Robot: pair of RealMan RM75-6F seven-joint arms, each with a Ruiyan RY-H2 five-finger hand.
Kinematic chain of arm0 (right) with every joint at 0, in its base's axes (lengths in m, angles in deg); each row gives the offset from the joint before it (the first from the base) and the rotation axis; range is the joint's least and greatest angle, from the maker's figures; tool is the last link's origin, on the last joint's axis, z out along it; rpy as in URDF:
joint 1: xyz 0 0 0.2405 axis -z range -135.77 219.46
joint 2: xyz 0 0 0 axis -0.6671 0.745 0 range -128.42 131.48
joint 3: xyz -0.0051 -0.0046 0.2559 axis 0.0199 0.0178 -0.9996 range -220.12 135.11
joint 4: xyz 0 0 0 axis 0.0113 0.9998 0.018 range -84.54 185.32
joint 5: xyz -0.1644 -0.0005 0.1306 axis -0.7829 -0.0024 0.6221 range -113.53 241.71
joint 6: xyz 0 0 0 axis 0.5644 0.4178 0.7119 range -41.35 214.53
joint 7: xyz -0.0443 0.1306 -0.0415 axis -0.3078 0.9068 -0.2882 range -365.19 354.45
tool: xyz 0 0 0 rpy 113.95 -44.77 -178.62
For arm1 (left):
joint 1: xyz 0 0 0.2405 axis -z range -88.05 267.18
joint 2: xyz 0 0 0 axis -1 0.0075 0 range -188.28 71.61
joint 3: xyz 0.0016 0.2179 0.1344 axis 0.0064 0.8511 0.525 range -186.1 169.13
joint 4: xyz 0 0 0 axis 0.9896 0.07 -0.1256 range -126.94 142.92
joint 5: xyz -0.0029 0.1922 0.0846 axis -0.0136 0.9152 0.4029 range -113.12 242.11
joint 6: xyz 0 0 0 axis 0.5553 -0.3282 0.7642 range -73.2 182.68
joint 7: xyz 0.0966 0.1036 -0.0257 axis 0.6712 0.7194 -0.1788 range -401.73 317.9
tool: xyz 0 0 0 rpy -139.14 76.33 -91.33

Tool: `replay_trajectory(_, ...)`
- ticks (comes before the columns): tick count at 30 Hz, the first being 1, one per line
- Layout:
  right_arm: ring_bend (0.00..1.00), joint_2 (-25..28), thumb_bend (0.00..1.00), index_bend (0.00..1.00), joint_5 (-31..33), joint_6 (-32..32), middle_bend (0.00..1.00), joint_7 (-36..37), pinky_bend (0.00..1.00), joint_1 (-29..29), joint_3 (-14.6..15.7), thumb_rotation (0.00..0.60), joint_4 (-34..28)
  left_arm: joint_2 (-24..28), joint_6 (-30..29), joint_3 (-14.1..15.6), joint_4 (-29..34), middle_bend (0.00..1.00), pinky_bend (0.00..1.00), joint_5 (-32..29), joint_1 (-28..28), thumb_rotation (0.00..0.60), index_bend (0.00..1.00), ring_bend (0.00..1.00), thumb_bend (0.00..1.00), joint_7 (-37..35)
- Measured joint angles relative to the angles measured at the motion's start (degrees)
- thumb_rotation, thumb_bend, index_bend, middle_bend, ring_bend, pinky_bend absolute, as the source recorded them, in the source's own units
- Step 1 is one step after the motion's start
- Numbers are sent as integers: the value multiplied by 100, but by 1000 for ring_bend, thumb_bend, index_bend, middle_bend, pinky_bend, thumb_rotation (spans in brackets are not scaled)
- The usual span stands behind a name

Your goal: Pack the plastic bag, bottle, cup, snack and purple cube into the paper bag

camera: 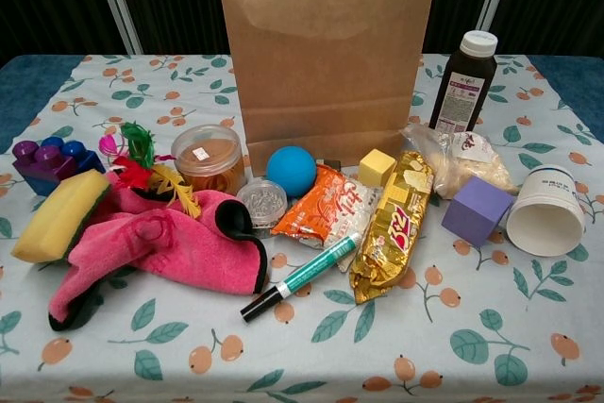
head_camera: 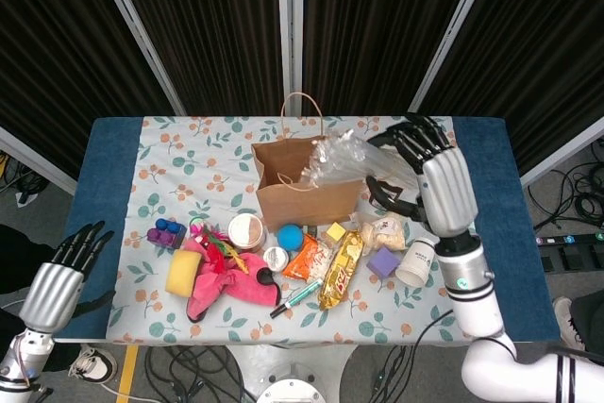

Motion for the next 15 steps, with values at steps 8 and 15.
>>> replay_trajectory(8, 297, -971, 305, 447, 1515, -510, 465, 1148, 209, -1313, -874, 600, 799, -89, 10, -77, -161, 76, 184, -31, 90, 600, 87, 62, 0, -62)
replay_trajectory(15, 297, -1385, 291, 447, 1872, -805, 466, 1320, 210, -1805, -947, 600, 1920, -57, -49, -132, -207, 76, 184, 49, 189, 600, 87, 63, 0, -117)
